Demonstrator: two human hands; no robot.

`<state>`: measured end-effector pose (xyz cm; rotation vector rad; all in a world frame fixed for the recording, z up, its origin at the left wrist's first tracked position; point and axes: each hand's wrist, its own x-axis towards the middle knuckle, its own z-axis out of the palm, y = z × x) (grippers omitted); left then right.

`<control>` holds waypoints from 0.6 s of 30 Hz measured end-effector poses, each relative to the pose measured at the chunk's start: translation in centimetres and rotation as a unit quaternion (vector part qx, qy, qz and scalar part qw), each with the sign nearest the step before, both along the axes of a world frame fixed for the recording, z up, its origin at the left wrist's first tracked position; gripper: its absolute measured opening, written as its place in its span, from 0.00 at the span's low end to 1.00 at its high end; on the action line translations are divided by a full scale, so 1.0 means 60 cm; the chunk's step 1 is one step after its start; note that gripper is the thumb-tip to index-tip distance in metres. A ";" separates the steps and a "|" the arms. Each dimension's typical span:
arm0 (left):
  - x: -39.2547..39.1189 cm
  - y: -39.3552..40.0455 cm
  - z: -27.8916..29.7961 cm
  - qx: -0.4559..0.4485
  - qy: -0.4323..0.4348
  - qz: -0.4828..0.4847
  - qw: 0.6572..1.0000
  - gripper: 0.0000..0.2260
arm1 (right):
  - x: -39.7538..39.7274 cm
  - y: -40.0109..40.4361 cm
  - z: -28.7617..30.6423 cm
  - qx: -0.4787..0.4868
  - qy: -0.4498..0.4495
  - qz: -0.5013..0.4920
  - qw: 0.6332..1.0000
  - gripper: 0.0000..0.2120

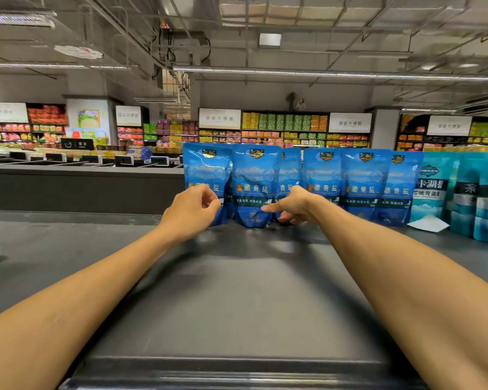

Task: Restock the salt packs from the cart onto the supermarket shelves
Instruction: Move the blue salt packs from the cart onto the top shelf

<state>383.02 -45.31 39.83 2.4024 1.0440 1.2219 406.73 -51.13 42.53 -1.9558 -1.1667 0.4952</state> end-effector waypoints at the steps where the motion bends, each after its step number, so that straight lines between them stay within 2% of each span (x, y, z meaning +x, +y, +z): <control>1: 0.002 -0.003 0.001 -0.002 -0.003 0.000 1.000 0.03 | 0.001 -0.011 0.003 -0.001 -0.003 0.003 1.000 0.44; 6: 0.015 -0.037 0.022 -0.012 -0.030 -0.030 0.999 0.03 | -0.002 -0.083 0.027 0.019 -0.009 0.015 1.000 0.34; 10: 0.035 -0.101 0.044 -0.029 -0.071 -0.080 0.994 0.06 | -0.015 -0.180 0.050 0.076 -0.008 0.010 0.997 0.15; 15: 0.095 -0.238 0.060 -0.096 -0.123 -0.196 0.968 0.06 | -0.039 -0.355 0.056 0.165 -0.001 0.014 0.986 0.13; 18: 0.143 -0.347 0.065 -0.124 -0.159 -0.287 0.937 0.05 | -0.047 -0.478 0.037 0.244 -0.006 -0.001 0.970 0.09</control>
